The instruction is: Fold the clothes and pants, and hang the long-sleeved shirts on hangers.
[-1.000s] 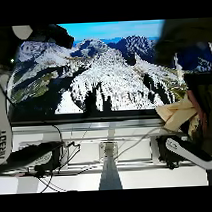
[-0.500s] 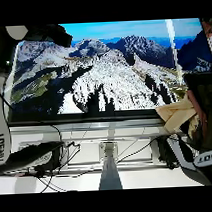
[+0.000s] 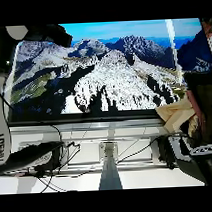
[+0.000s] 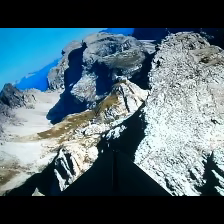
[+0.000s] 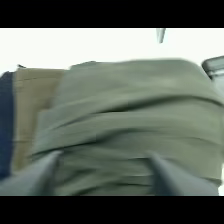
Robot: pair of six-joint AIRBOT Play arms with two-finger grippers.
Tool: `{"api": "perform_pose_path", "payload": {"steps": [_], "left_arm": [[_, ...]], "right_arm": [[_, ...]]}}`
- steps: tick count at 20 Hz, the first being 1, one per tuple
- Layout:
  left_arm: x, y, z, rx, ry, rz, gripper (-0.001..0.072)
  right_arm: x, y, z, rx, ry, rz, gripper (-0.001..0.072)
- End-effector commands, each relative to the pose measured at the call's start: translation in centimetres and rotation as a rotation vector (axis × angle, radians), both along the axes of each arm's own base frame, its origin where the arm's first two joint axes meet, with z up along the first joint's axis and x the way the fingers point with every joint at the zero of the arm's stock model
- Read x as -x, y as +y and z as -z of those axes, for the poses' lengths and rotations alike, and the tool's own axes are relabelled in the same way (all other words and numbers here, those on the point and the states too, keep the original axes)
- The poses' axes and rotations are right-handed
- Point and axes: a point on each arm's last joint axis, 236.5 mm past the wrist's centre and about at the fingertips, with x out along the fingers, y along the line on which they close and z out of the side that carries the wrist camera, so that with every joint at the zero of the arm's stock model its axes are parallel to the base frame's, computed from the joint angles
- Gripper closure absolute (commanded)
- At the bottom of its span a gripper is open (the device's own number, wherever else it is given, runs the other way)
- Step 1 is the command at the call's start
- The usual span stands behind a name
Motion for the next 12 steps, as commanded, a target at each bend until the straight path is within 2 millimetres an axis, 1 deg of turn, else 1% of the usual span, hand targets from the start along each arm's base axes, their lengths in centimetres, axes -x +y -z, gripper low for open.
{"api": "perform_pose_path", "payload": {"steps": [1, 2, 3, 4, 5, 6, 7, 8, 10, 12], "left_arm": [[0.0, 0.0, -0.1, 0.0, -0.001, 0.0, 0.0685], [0.0, 0.0, -0.1, 0.0, -0.001, 0.0, 0.0685], [0.0, 0.0, -0.1, 0.0, -0.001, 0.0, 0.0685], [0.0, 0.0, -0.1, 0.0, -0.001, 0.0, 0.0685], [0.0, 0.0, 0.0, 0.0, -0.001, 0.0, 0.0685], [0.0, 0.0, 0.0, 0.0, -0.001, 0.0, 0.0685], [0.0, 0.0, 0.0, 0.0, -0.001, 0.0, 0.0685], [0.0, 0.0, 0.0, 0.0, -0.001, 0.0, 0.0685], [0.0, 0.0, 0.0, 0.0, -0.001, 0.0, 0.0685], [0.0, 0.0, 0.0, 0.0, 0.0, 0.0, 0.0685]], "right_arm": [[-5.6, -0.2, -1.4, 0.07, -0.079, -0.275, 0.0462], [-8.7, 0.3, -2.3, 0.109, -0.128, -0.424, 0.0651], [-11.8, 1.3, -3.5, 0.148, -0.193, -0.563, 0.0677], [-14.1, 2.3, -4.6, 0.169, -0.261, -0.664, 0.0677], [-16.0, 3.3, -5.4, 0.177, -0.329, -0.739, 0.0677], [-17.1, 4.1, -6.0, 0.187, -0.357, -0.799, 0.0677], [-17.8, 4.6, -6.1, 0.204, -0.34, -0.856, 0.0678], [-18.5, 5.1, -5.8, 0.202, -0.325, -0.895, 0.0678], [-20.1, 5.9, -4.7, 0.18, -0.268, -0.976, 0.0679], [-21.8, 6.7, -2.6, 0.158, -0.145, -1.069, 0.0679]]}}
